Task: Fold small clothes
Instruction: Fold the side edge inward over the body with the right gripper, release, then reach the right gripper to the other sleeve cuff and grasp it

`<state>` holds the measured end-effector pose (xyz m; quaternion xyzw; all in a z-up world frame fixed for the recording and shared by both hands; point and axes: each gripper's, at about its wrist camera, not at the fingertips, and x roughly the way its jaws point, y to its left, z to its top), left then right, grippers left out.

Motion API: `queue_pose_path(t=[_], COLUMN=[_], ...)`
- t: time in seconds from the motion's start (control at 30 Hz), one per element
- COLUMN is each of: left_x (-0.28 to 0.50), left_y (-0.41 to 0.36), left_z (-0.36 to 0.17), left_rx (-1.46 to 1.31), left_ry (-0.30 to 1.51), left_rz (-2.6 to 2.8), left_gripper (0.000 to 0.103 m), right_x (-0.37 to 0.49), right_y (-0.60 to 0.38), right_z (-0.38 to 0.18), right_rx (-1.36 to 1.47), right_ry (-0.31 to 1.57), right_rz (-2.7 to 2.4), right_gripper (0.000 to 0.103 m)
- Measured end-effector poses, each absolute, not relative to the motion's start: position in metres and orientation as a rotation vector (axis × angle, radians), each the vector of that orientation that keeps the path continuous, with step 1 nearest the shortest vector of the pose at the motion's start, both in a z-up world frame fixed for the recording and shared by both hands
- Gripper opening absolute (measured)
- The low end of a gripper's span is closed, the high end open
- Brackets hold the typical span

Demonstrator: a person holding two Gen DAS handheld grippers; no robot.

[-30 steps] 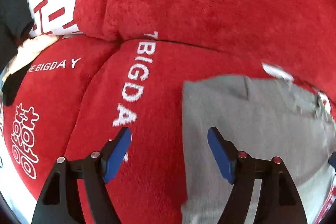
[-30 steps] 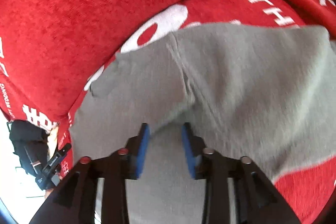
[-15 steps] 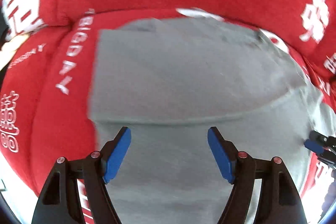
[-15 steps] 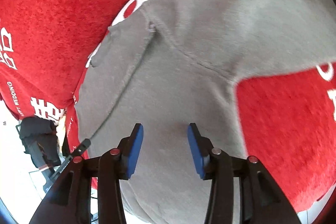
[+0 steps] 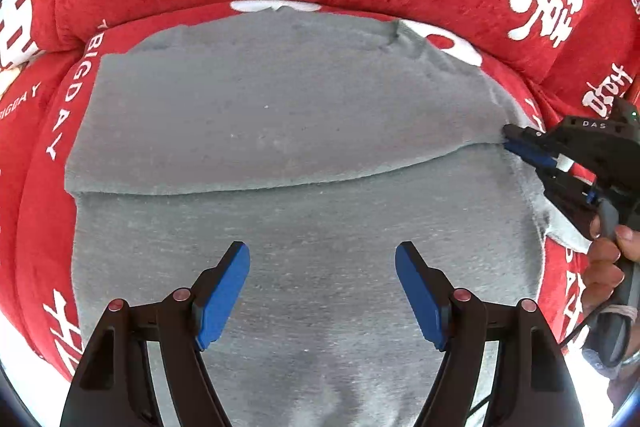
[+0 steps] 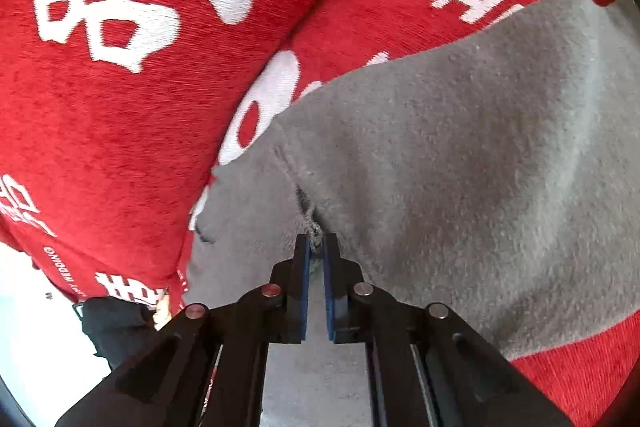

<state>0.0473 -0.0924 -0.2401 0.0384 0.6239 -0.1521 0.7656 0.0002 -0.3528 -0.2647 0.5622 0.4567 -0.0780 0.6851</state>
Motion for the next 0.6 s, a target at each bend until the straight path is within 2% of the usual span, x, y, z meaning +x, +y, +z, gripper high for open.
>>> queue_pose_path(t=[0.1,0.43,0.47,0.5,0.53,0.57,0.6], left_x=[0.046,0.028,0.027,0.026,0.025,0.024,0.023], left_y=[-0.094,-0.112,-0.115,-0.118,-0.121,-0.125,-0.129], left_z=[-0.243,-0.259,-0.259,-0.259,-0.258,-0.258,-0.258], left_rx=[0.097,0.146,0.151,0.157,0.163,0.167,0.171], left_ry=[1.349,1.385,1.389,1.393,1.395,1.397,1.399], left_rz=[-0.326,-0.338,-0.342,-0.346,-0.35,-0.353,-0.356], left_gripper=[0.076,0.076,0.076,0.076,0.076,0.076,0.076], right_x=[-0.005,-0.034,-0.041,-0.048,-0.056,-0.066,-0.078], right_y=[-0.348,-0.348,-0.351,-0.354,-0.356,-0.36,-0.364], right_z=[-0.266,-0.252,-0.251,-0.251,-0.252,-0.252,-0.253], right_rx=[1.192,1.133,1.139,1.147,1.158,1.174,1.203], right_ry=[1.082,1.106,1.104,1.103,1.106,1.107,1.091], right_rz=[-0.182,-0.119,-0.116,-0.114,-0.113,-0.112,-0.108], right_gripper=[0.007,0.011,0.013,0.021,0.035,0.042,0.044])
